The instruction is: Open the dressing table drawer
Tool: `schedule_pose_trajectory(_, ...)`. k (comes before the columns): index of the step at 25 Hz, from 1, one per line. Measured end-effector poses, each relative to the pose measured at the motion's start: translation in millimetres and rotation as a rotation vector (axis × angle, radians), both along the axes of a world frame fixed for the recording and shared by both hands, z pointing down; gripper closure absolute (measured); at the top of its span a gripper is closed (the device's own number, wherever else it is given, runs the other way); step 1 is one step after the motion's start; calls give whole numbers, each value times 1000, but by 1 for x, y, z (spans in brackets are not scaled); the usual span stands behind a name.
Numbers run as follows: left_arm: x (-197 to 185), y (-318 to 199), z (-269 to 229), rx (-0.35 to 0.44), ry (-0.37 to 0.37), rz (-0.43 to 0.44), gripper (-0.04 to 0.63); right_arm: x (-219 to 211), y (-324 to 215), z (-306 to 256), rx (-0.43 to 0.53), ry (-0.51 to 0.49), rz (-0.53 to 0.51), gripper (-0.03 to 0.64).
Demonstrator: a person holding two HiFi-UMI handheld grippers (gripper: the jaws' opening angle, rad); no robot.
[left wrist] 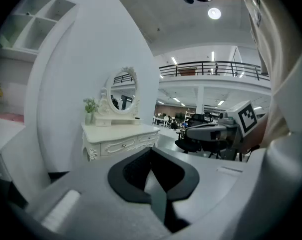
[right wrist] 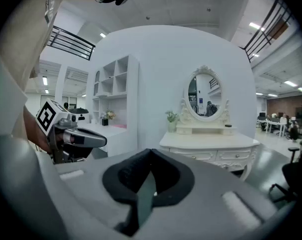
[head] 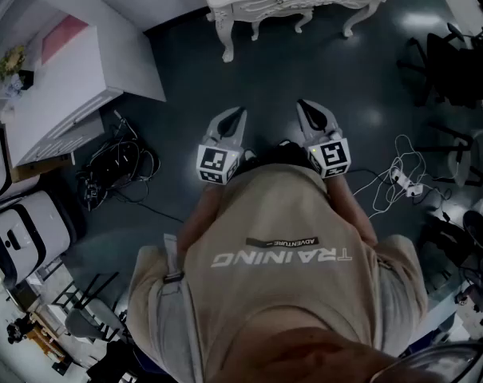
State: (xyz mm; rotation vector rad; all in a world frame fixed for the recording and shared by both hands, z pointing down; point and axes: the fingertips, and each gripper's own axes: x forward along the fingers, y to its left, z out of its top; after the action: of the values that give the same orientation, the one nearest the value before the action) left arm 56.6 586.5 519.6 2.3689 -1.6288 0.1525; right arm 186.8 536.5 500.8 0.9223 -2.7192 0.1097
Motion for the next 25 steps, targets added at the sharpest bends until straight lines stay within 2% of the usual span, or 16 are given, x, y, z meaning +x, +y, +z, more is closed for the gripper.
schedule_pose_trajectory(6, 28, -44, 6, -34, 4, 21, 588, 34, -37, 12, -39, 12, 26, 614)
schedule_pose_trajectory(10, 44, -89, -2, -40, 0, 9, 588, 47, -73, 11, -44, -34, -16, 614)
schedule_pose_trajectory(18, 52, -163, -23, -44, -61, -67, 588, 59, -146, 10, -43, -109, -85, 614)
schedule_pose_trajectory(22, 42, -189, -21, -37, -55, -141, 588, 56, -182, 23, -52, -130, -92, 614)
schedule_pose_trajectory(25, 38, -199, -19, -48, -53, -163, 588, 52, -197, 26, -73, -135, -111, 614)
